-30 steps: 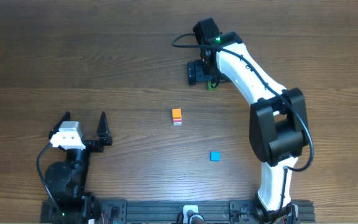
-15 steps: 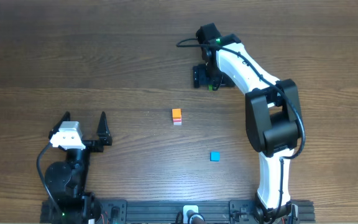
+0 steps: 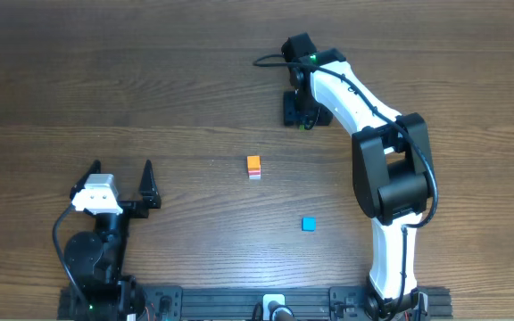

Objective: Stack Cubes

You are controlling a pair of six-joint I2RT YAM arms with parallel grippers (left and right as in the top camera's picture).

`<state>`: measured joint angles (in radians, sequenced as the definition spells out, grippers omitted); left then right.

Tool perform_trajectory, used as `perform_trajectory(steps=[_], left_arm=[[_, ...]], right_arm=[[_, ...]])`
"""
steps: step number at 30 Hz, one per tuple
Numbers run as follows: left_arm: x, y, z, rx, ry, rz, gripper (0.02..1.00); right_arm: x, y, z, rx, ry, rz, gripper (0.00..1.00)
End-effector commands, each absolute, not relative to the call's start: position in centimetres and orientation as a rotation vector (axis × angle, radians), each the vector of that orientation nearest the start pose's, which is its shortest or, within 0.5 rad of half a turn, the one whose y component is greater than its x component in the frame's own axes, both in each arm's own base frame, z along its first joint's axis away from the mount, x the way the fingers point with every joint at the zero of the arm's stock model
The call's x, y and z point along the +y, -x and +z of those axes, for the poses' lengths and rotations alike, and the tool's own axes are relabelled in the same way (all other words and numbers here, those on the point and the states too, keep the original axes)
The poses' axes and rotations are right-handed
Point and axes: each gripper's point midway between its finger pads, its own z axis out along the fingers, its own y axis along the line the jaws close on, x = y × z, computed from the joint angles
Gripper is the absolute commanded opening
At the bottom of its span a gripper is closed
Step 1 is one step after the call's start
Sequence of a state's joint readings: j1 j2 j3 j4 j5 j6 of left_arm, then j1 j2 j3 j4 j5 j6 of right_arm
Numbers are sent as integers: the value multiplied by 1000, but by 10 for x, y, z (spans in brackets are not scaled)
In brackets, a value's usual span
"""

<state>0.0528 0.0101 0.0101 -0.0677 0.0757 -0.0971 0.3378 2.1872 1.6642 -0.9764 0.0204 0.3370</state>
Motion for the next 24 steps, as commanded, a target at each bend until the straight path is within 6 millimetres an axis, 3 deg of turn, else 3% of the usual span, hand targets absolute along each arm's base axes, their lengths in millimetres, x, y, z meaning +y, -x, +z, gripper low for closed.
perform_trajectory(steps=[1,24], left_arm=[[-1,-246,158,1638,52,-92,1000],[-1,-246,158,1638,52,-92,1000]], right_arm=[[140,-412,9,3074,-3,10,505],[140,-413,7,3072,9,10,426]])
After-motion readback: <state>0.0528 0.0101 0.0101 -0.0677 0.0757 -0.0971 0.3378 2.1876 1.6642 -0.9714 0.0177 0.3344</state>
